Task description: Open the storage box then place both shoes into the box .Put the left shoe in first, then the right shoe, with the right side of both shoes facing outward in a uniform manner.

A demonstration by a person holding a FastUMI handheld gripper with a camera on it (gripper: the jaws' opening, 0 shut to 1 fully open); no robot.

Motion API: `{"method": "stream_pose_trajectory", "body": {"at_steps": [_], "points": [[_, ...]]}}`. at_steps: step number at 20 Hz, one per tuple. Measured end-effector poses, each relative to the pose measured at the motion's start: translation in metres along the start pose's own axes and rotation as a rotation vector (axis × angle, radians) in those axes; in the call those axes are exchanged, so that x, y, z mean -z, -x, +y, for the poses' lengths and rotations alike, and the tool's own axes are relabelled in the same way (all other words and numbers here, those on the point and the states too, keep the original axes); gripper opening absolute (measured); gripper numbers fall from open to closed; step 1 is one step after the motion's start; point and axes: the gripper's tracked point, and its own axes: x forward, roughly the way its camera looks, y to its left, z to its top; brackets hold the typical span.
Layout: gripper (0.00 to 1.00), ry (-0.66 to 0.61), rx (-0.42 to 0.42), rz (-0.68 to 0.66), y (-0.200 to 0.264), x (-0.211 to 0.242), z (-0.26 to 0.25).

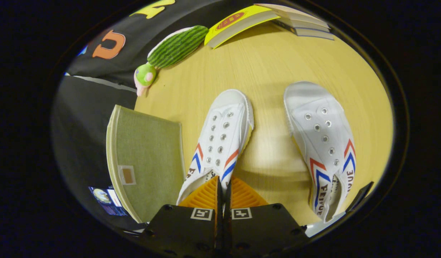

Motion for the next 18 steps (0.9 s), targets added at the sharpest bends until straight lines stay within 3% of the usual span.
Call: {"method": "stream_pose_trajectory", "body": {"at_steps": [12, 15, 18], "points": [[0.05, -0.040, -0.148, -0.045, 0.044, 0.014, 0.056], [0.05, -0.014, -0.126, -0.068, 0.036, 0.011, 0.055], [0.06, 0.068, 0.005, -0.088, 0.027, 0.011, 0.028]]}}
